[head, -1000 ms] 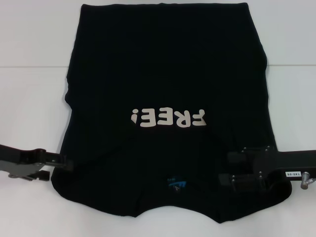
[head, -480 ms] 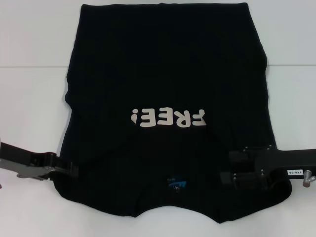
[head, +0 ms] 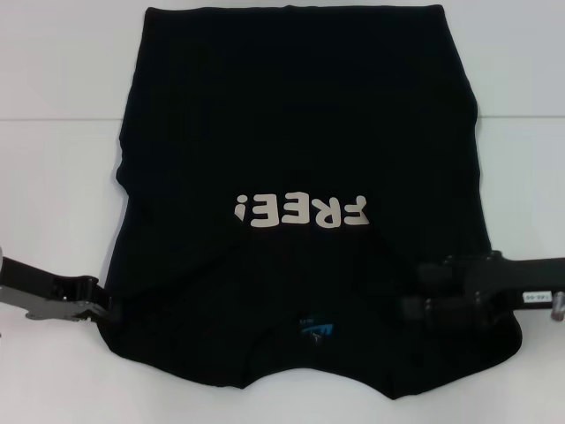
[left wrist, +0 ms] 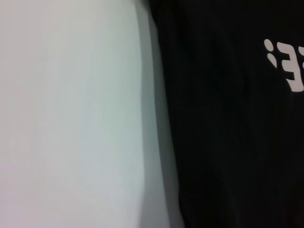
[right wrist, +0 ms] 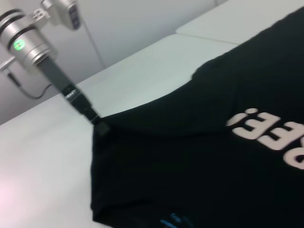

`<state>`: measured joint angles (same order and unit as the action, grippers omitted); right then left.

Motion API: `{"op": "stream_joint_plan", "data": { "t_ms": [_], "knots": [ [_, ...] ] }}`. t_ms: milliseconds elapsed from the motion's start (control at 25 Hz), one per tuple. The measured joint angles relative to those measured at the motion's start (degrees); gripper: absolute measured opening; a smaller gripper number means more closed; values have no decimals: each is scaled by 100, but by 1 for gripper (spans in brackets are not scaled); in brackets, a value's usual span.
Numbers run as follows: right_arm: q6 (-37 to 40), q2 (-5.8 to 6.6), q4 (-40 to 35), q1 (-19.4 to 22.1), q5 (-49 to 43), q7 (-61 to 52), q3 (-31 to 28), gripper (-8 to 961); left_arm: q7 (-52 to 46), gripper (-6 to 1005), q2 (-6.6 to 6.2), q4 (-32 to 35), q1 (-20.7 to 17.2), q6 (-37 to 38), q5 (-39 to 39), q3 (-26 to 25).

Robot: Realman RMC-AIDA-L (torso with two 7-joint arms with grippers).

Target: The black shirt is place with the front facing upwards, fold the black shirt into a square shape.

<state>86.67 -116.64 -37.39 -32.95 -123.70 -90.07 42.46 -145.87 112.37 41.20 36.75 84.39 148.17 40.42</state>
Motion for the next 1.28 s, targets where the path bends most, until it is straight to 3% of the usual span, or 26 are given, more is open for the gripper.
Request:
{"op": "stream_joint_plan", "data": {
  "t_ms": [200,360,440,560,720,840,1280],
  "knots": [
    [65,273,-462,-175,-310,-1373,49,804,12,221,-24,-3,10,5,-25,-26],
    [191,510,-986,-553,-1169,-2928,54,802,21,81,-34,5,16,18,-57,-46],
    [414,573,-1262,-787,-1689,-3507,52,800,42,65,-37,7,25,43,-74,-50],
    [668,514,-1707,-1113,-2659,-4210,56,792,72,42,-40,10,37,53,-84,-52],
    [774,354,-1681,-1514,-3569,-4508,92,791,101,43,-41,11,39,56,-88,-53],
    [694,202,-1513,-1663,-3717,-4572,355,791,109,43,-40,11,33,57,-94,-53],
    [515,-131,-1459,-1646,-4064,-4819,1207,766,130,43,-24,1,23,83,-96,-52]
  ]
}}
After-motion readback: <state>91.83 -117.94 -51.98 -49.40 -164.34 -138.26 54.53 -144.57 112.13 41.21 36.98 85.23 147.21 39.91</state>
